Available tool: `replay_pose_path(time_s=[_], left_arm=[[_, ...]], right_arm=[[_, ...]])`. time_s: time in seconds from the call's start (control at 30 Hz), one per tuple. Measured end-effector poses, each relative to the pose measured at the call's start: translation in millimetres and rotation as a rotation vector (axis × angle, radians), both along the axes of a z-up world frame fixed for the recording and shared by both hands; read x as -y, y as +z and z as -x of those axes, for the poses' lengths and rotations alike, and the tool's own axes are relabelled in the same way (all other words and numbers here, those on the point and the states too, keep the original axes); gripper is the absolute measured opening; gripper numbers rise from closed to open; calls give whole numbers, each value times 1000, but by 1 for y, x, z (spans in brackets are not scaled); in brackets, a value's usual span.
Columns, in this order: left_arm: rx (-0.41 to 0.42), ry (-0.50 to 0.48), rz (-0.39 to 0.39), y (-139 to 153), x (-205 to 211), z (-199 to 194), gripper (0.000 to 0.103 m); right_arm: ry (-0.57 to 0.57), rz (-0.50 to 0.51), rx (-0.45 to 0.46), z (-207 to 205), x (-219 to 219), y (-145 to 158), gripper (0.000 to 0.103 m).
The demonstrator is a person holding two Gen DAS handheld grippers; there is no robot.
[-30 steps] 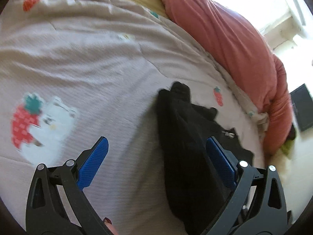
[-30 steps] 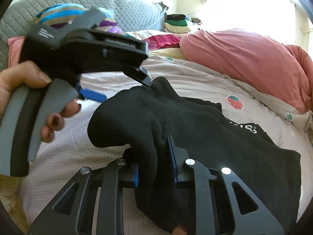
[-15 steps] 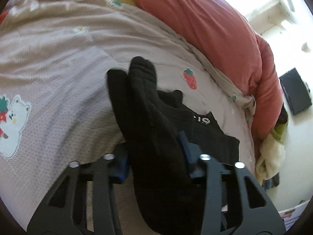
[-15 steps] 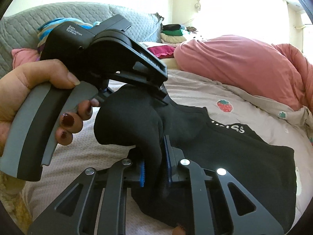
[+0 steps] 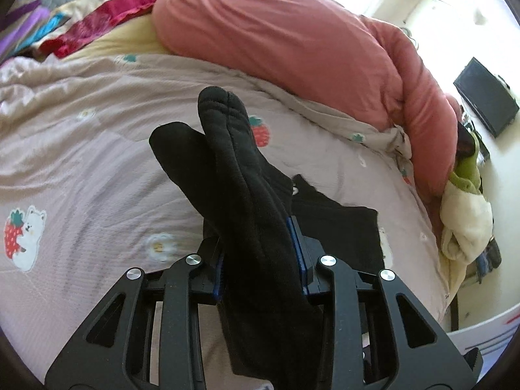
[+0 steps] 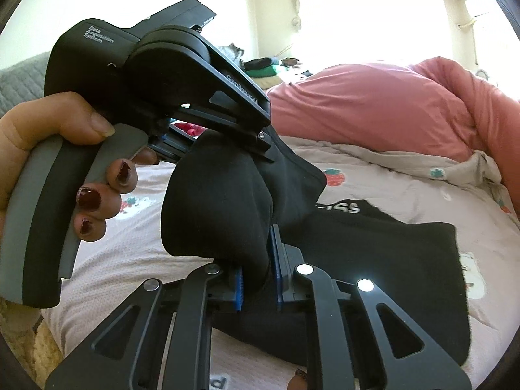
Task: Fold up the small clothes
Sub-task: 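Lift the gripped side edge with both tools and fold it over the shirt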
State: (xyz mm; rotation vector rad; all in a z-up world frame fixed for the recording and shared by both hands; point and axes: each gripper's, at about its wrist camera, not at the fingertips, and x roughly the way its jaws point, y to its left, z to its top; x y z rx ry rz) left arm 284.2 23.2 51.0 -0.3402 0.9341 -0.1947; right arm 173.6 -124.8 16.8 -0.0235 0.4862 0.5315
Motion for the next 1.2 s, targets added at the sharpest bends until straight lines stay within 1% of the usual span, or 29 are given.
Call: replay_pose_path(time_s=[0.2,0.27,0.33,0.57,0.9,1.2], left_arm=[[8,-36,-32,9,35,1,24],[5,-48,-44,11,46,1,24],[0,-56,-54,11,56,0,24],[-12,-95,-85,10,93,-2,24],[-49,-147,-126,-9,139,-9,24],[-84,-170,-150,-24,160,-14,26]], right_arm=[[-36,-36,-5,7,31,3,12],[-47,-51,-7,9,42,3,7],[-60,-54,-6,10,49,4,7],[-97,-102,-43,11,80,-6,7],[-136,-143,-110,3,114,-26,7],[-150,-177,-166,3,129,-41,7]])
